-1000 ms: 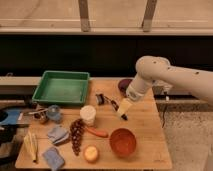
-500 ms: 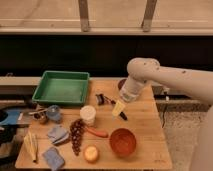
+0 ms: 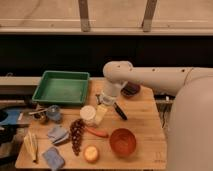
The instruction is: Place pepper in red bowl
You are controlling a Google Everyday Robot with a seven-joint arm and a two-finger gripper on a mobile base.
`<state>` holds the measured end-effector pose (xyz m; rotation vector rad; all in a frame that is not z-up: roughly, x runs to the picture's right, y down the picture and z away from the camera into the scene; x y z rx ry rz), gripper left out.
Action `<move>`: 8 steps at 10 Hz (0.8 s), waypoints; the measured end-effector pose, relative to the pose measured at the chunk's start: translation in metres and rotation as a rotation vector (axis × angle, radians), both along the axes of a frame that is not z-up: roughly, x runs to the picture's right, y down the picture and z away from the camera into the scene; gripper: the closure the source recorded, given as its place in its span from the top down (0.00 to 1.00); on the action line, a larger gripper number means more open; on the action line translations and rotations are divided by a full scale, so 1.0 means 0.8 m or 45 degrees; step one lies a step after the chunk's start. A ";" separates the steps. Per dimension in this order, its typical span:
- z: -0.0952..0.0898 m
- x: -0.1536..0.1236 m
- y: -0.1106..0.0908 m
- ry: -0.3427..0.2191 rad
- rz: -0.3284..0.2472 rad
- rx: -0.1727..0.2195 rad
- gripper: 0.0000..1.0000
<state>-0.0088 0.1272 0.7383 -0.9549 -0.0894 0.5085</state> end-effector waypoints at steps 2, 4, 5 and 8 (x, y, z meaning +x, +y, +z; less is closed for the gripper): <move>0.003 -0.006 0.013 -0.021 -0.011 -0.027 0.80; 0.008 -0.010 0.027 -0.025 -0.014 -0.050 0.80; 0.012 -0.008 0.034 -0.009 -0.002 -0.048 0.80; 0.019 0.000 0.047 0.026 0.025 -0.018 0.80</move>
